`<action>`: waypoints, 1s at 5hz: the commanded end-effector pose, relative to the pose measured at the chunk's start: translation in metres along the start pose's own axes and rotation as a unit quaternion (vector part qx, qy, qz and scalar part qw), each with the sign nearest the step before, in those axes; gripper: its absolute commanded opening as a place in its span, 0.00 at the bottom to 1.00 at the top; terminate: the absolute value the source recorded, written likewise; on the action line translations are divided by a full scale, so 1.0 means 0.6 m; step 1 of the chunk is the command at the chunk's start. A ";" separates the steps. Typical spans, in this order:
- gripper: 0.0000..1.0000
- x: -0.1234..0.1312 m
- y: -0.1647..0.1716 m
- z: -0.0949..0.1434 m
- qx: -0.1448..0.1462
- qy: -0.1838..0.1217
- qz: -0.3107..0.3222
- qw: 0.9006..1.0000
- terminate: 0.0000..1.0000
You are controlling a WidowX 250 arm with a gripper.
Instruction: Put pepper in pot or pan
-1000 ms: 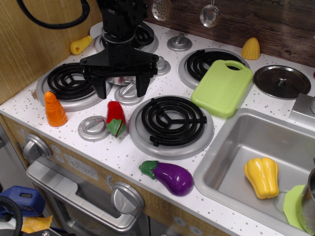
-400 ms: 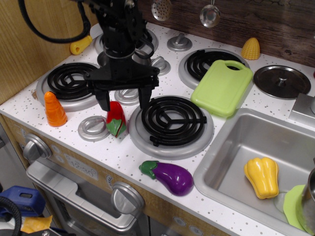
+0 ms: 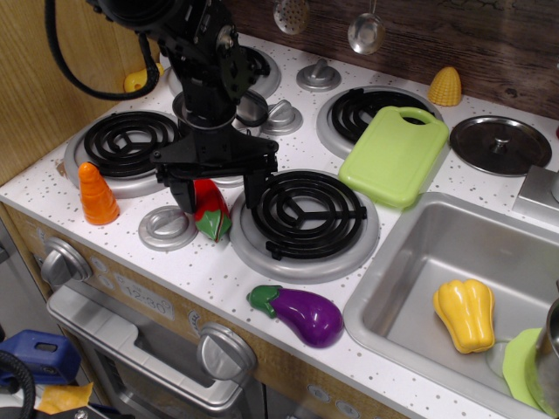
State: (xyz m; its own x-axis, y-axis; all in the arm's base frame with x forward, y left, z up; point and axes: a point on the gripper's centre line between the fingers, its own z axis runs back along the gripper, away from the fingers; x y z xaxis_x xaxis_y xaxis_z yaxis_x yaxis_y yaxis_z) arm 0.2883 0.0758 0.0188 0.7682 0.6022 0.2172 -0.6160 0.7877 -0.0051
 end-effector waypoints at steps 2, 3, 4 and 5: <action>0.00 0.001 0.010 -0.016 -0.003 -0.009 0.023 1.000 0.00; 0.00 0.011 0.013 -0.010 0.001 -0.018 0.023 1.000 0.00; 0.00 0.044 0.023 0.035 0.033 -0.053 0.007 0.998 0.00; 0.00 0.088 0.028 0.082 0.065 -0.087 -0.013 0.994 0.00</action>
State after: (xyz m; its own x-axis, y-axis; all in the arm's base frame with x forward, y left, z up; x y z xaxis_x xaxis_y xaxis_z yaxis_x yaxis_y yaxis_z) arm 0.3147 0.1199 0.0675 0.7558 0.5075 0.4138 -0.6163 0.7649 0.1874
